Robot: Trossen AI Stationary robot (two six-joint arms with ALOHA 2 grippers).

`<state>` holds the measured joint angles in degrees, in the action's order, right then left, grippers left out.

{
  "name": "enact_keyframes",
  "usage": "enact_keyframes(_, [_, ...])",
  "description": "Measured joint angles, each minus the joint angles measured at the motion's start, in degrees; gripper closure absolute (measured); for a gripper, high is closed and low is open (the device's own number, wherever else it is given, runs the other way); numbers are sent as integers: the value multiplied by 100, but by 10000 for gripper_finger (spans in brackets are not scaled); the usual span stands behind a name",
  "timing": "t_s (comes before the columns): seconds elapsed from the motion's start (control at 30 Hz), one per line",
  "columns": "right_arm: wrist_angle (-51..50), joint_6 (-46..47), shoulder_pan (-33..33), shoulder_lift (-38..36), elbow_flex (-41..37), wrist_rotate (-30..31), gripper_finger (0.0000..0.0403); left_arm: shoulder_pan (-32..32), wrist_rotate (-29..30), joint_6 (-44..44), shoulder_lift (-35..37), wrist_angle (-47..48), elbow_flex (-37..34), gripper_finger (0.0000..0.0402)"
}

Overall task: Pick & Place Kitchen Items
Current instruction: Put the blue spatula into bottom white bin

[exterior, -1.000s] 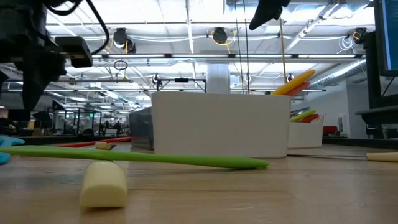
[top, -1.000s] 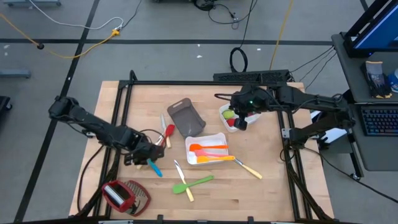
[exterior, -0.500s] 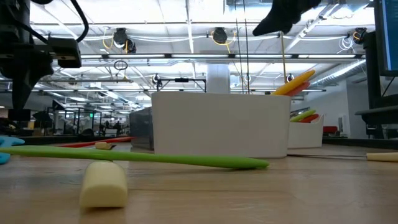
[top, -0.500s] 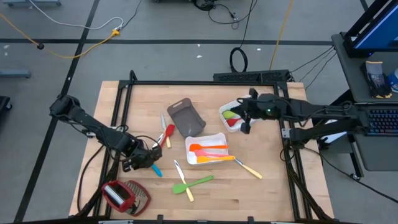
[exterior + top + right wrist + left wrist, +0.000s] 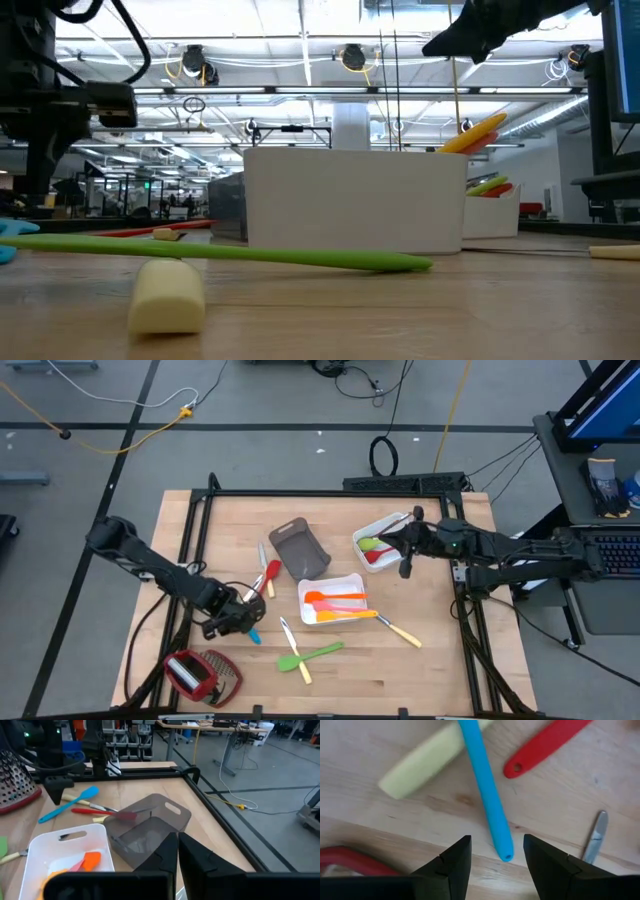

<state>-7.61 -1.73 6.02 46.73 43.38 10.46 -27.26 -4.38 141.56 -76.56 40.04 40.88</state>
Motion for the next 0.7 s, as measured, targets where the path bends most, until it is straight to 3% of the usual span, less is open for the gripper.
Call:
enact_keyframes(0.3, [8,-241,0,-3,-1,-2,395,3,-28,-2,-483,-631,0,215])
enact_keyframes(0.5, [8,-241,-1,-2,-2,0,395,17,-465,-4,-765,-716,0,215])
enact_keyframes(0.7, [8,-241,-2,-1,-2,-2,395,47,-333,-35,-1039,-760,7,215])
